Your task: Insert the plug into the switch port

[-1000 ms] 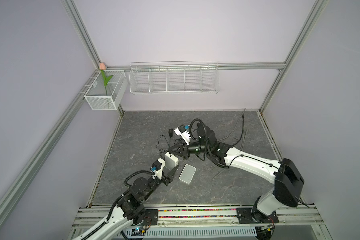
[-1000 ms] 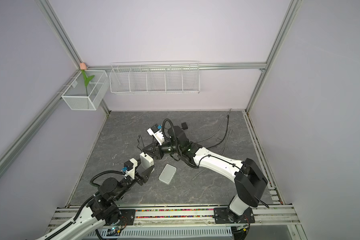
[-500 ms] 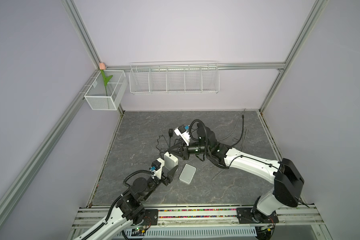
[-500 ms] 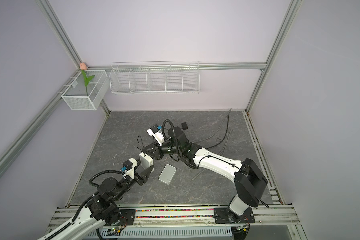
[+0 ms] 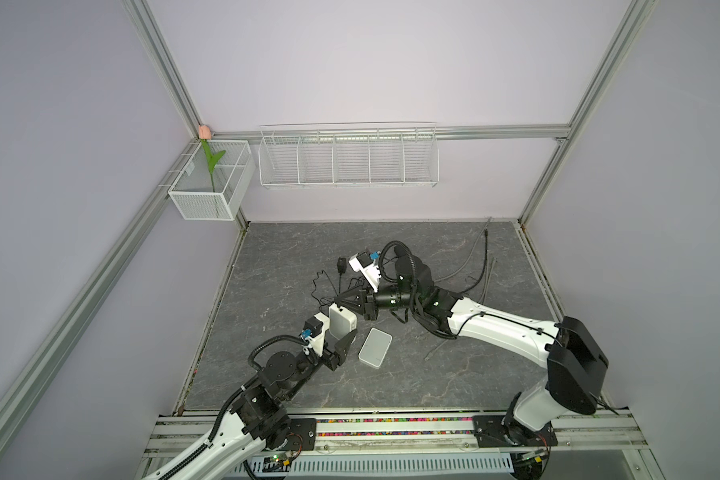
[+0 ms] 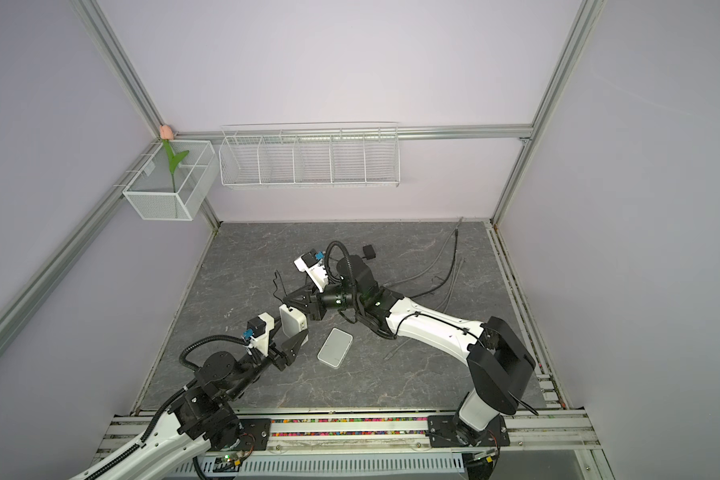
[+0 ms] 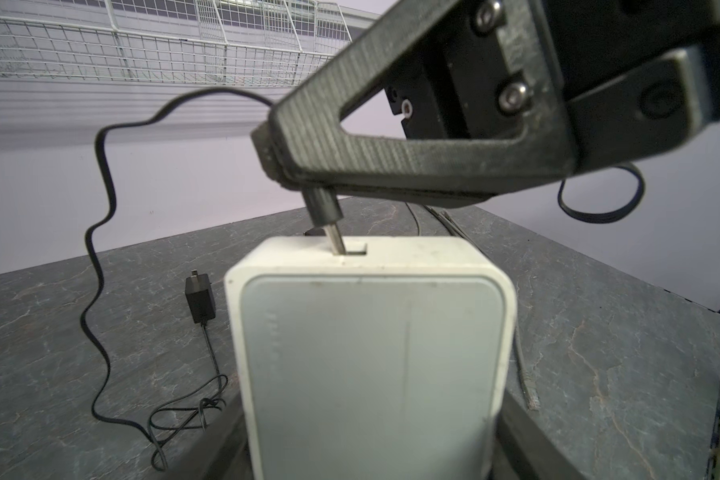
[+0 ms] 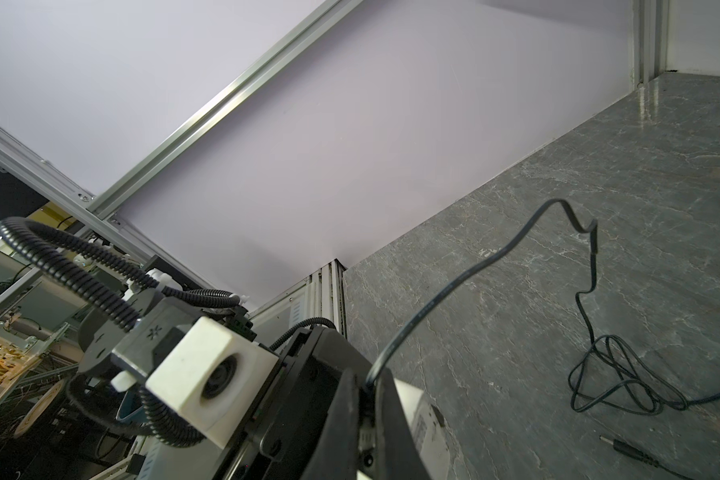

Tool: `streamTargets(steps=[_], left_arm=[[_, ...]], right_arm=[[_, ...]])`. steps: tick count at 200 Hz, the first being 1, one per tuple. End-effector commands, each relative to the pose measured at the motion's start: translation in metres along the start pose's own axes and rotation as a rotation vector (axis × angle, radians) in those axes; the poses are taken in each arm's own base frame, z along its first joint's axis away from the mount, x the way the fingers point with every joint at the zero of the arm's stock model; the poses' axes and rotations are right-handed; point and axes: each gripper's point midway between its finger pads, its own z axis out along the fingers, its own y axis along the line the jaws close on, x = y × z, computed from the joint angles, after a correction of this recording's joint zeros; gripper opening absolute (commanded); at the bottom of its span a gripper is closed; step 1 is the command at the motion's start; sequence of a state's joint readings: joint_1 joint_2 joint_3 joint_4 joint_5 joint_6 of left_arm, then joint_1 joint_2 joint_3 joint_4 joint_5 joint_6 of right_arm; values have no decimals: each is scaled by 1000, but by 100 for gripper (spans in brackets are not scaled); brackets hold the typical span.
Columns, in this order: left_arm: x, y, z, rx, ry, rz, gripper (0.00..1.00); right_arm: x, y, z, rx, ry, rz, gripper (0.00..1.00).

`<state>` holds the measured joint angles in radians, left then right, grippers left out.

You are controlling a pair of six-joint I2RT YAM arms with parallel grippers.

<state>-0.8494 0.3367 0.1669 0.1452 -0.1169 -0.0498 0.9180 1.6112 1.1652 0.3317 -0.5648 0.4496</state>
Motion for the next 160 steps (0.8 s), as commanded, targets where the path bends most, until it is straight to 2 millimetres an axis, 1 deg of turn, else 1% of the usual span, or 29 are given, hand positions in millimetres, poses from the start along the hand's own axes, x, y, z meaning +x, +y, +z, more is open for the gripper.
streamTargets(steps=[1,60,160], left_arm=[[-55,-8,-6,30,-154,-22,0],[-55,-8,-6,33,-149,-34,0],[-59,-12,-4,50,-156,-61,0]], right_arm=[[16,-10,2,35,30,32,7],[17,-18,1,79,24,23,7],[23,-22,3,74,10,16,7]])
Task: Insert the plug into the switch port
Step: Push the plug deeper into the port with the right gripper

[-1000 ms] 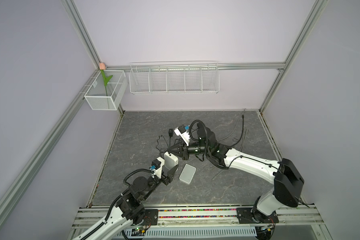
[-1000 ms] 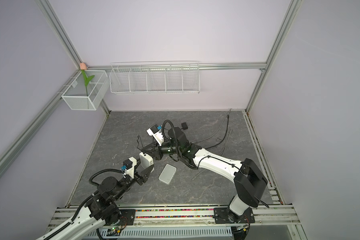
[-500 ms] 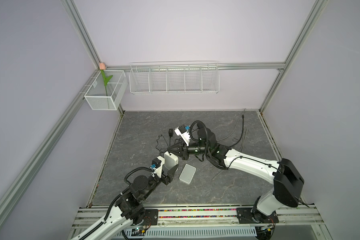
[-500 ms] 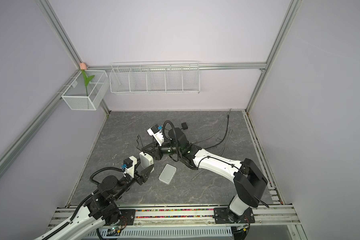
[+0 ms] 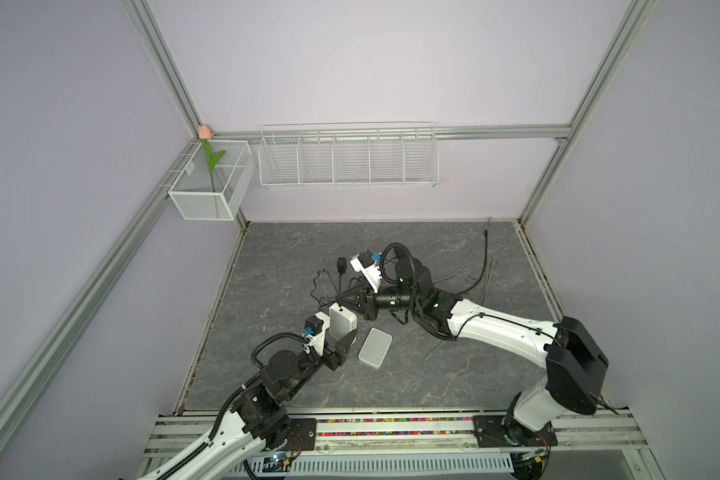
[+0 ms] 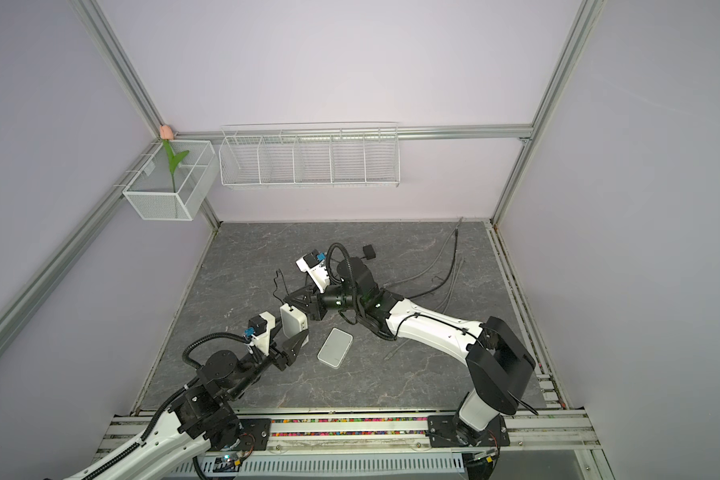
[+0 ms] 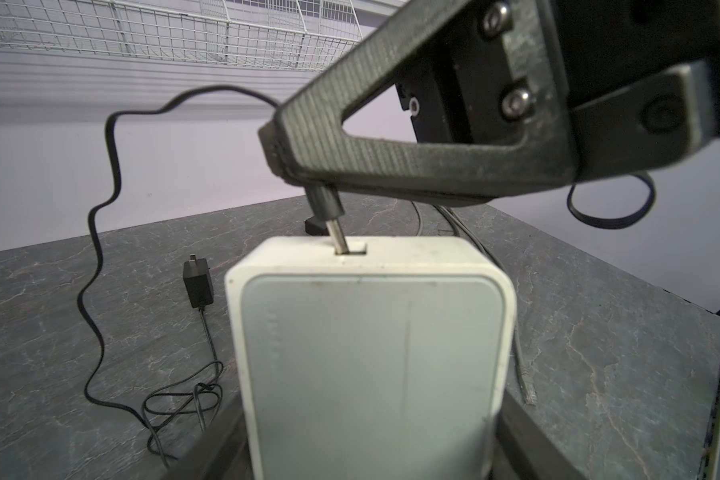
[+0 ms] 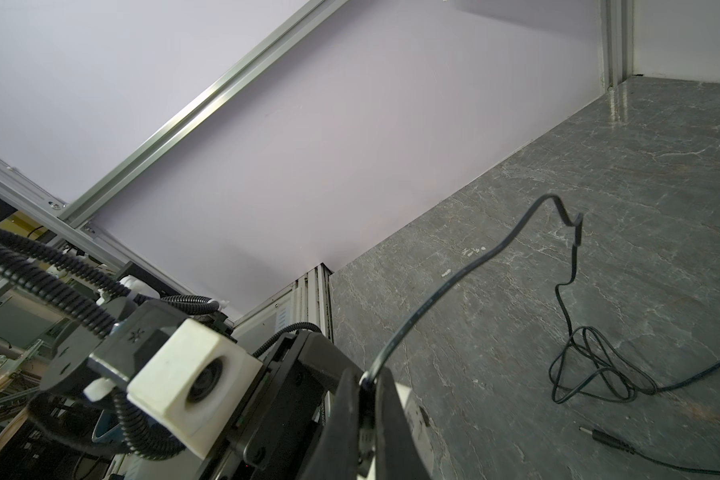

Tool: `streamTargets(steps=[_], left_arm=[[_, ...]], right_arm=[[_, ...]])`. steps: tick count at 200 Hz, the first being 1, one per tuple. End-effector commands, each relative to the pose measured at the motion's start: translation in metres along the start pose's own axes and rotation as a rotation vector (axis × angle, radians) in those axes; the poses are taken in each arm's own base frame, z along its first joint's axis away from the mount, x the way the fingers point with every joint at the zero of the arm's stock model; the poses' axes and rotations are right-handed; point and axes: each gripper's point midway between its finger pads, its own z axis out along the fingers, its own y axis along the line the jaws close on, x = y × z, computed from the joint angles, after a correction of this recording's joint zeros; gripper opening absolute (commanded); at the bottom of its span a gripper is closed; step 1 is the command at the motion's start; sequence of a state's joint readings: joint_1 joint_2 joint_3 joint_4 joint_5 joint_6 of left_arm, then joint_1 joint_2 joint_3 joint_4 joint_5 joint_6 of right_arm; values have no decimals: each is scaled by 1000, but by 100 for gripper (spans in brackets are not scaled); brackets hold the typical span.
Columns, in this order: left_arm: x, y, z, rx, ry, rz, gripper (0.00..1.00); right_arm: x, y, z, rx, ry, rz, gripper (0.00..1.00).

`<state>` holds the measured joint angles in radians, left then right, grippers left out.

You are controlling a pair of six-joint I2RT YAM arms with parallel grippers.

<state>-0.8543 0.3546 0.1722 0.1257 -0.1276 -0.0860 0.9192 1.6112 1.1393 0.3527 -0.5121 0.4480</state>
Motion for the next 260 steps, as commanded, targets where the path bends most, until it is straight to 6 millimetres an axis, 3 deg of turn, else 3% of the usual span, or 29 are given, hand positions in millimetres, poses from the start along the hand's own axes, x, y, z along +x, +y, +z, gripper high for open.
streamTargets(steps=[1,115,260], left_arm=[[-65,-15,-8,61,-184,-28,0],[-64,-19,-8,86,-187,-72,0],[-72,-16,-10,80,-233,-136,0]], right_arm=[[19,-11,3,25,28,15,7],[12,-8,1,-6,-24,26,7],[32,-6,-5,-44,-3,54,7]])
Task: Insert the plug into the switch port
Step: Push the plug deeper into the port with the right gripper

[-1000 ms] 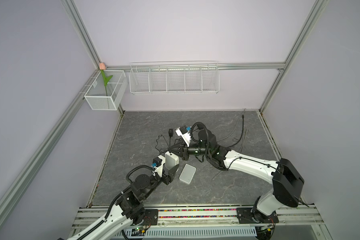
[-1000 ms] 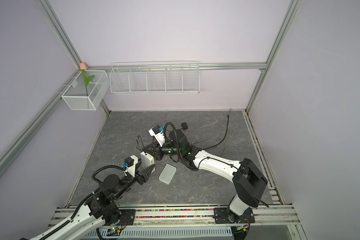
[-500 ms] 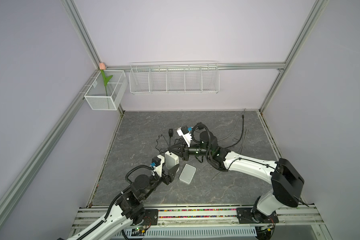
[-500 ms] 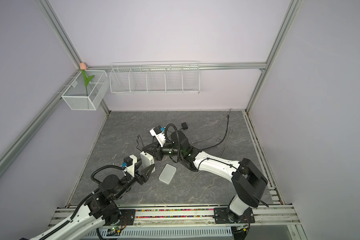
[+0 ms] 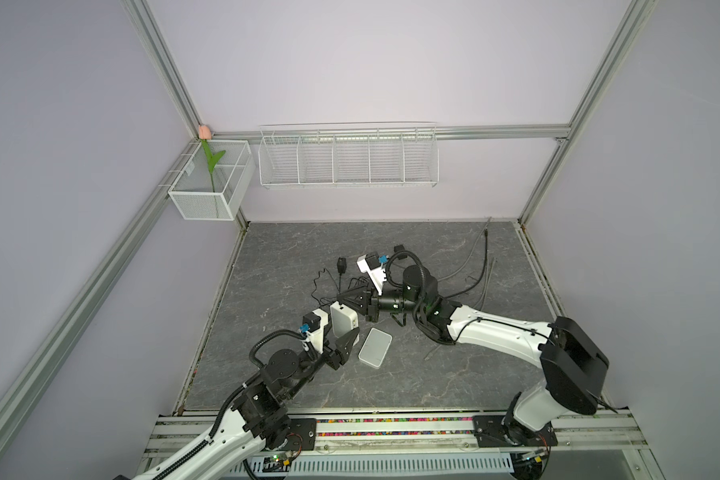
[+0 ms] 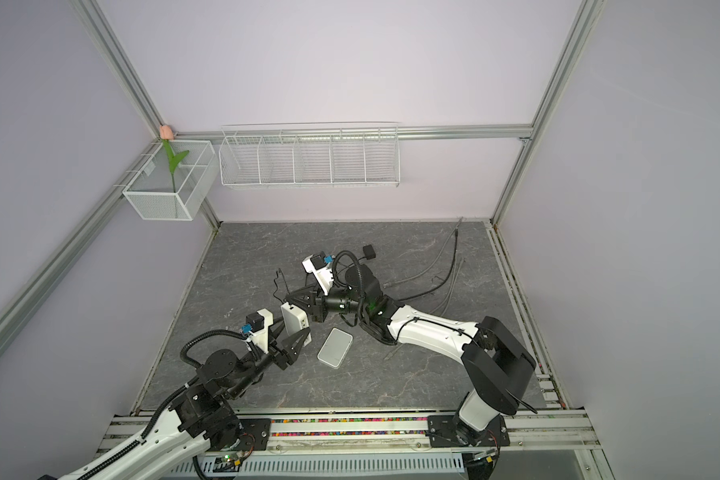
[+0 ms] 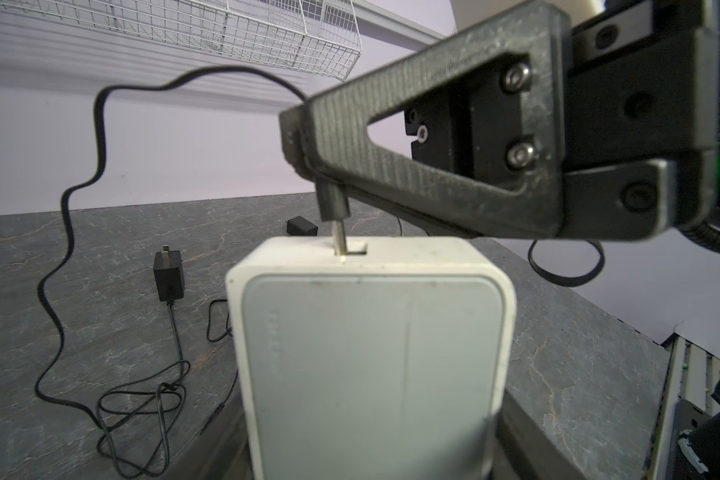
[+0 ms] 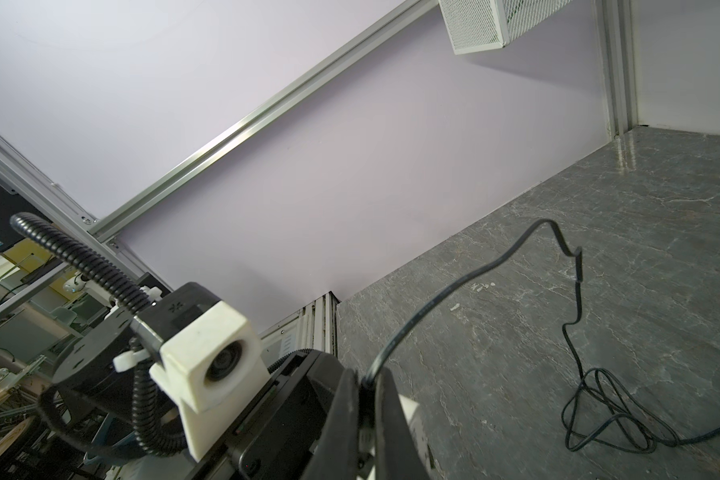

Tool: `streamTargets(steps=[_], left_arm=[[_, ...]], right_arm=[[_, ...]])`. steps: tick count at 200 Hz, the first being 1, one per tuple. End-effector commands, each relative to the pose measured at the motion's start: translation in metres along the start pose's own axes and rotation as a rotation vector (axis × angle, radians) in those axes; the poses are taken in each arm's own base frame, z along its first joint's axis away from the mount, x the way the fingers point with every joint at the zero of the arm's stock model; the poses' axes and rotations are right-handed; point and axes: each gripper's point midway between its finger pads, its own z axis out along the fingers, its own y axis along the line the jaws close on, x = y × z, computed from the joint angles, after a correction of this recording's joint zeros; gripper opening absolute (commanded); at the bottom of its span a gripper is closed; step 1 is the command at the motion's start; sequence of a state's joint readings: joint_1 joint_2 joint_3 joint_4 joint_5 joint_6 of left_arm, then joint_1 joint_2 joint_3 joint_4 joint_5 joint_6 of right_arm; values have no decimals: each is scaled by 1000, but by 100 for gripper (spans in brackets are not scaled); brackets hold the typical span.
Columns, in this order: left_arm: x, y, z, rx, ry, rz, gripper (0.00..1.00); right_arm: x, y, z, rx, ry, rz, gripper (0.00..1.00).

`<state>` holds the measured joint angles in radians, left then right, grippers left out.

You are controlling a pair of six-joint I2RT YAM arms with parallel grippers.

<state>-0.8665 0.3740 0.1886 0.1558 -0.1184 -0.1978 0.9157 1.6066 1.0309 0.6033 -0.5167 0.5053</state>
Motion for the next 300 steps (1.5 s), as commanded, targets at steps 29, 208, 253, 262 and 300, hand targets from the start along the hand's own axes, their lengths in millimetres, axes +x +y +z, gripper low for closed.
streamTargets(steps=[29,208,253,262,300], left_arm=[[-60,-18,-10,74,-204,-8,0],[-57,-16,-9,60,-178,-2,0],[-63,-16,-11,56,-204,-24,0],[-65,-16,-12,59,-210,-29,0],[-74,-27,-17,120,-232,-14,0]], right_arm=[[41,-6,-5,-3,133,77,7],[59,0,-19,9,201,51,7],[68,-2,-19,12,224,58,7],[71,-3,-19,12,229,60,7],[81,-3,-19,-6,260,76,7]])
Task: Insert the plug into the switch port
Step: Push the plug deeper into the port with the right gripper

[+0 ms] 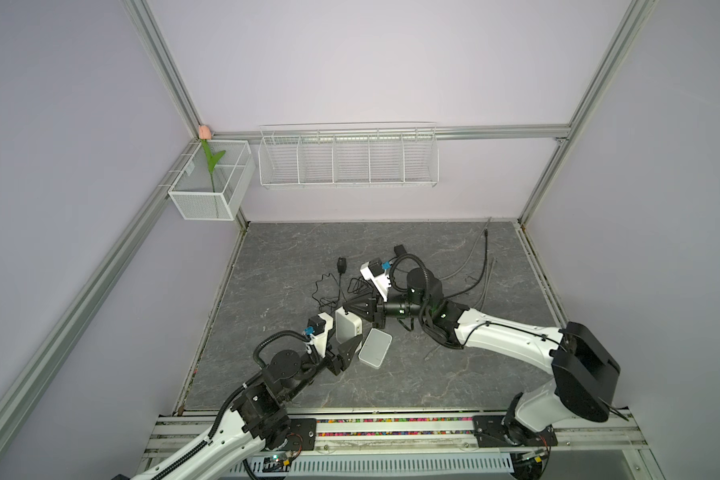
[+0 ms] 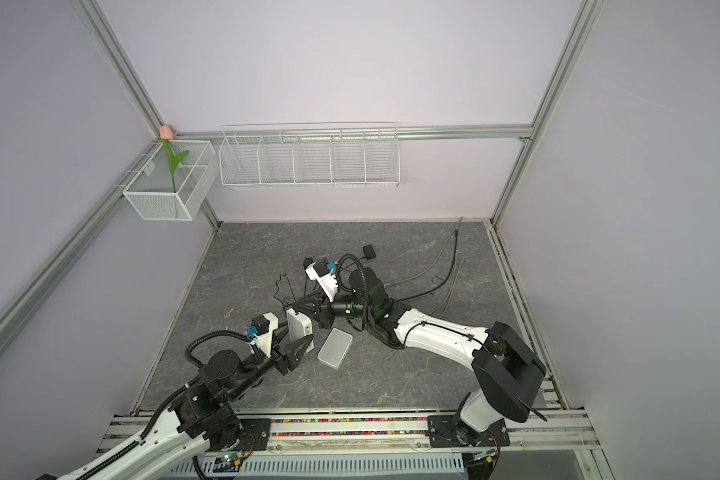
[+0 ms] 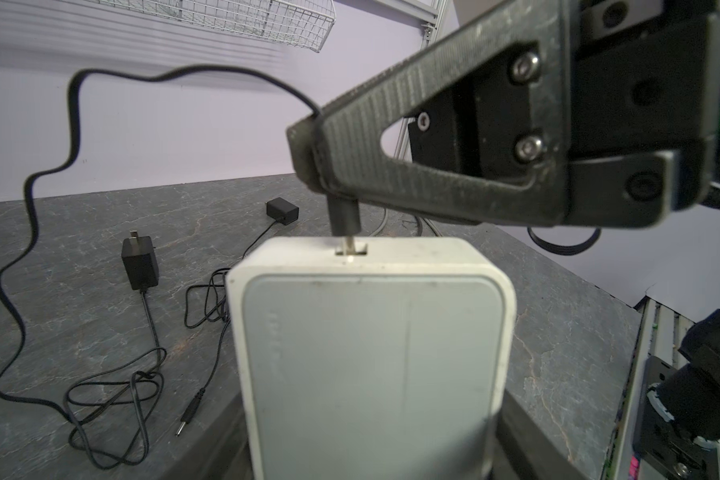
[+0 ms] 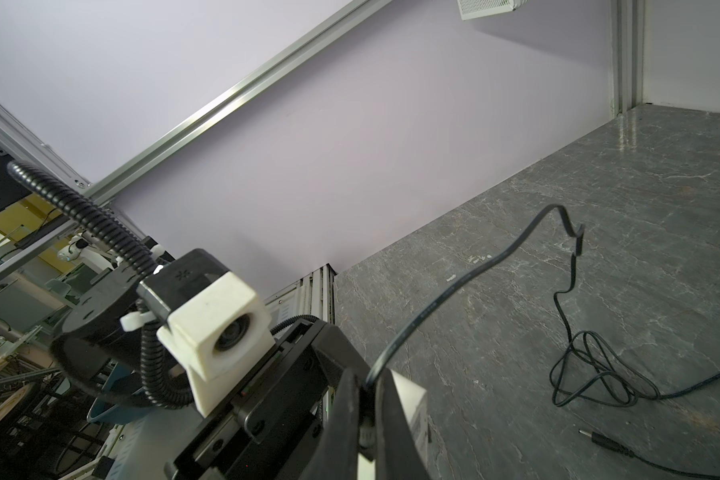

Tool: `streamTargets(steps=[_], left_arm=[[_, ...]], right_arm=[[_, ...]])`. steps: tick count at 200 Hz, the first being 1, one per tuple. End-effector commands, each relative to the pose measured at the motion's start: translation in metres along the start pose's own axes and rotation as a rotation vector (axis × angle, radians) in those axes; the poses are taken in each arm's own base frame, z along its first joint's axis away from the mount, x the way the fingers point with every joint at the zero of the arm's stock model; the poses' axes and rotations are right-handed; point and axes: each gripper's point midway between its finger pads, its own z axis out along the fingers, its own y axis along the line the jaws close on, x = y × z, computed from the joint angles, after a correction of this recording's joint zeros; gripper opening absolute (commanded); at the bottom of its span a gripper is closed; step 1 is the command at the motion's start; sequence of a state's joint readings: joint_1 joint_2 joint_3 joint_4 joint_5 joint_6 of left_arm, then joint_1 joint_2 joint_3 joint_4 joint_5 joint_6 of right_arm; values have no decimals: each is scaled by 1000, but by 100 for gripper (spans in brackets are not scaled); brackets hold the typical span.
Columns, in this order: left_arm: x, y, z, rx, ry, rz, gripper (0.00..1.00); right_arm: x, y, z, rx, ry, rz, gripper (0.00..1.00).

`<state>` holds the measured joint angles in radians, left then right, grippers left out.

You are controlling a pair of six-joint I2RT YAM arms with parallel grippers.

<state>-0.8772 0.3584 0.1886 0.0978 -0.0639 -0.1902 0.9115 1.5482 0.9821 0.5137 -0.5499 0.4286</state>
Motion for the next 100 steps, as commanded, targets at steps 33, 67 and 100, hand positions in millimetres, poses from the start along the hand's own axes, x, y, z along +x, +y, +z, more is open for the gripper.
streamTargets(steps=[33,67,100], left_arm=[[-93,-24,-24,93,-307,-2,0],[-100,-25,-31,109,-370,-5,0],[-107,-28,-35,119,-392,2,0]], right_arm=[[68,-2,-1,-38,213,112,7],[74,-3,1,-47,234,119,7],[77,-1,2,-67,243,131,7]])
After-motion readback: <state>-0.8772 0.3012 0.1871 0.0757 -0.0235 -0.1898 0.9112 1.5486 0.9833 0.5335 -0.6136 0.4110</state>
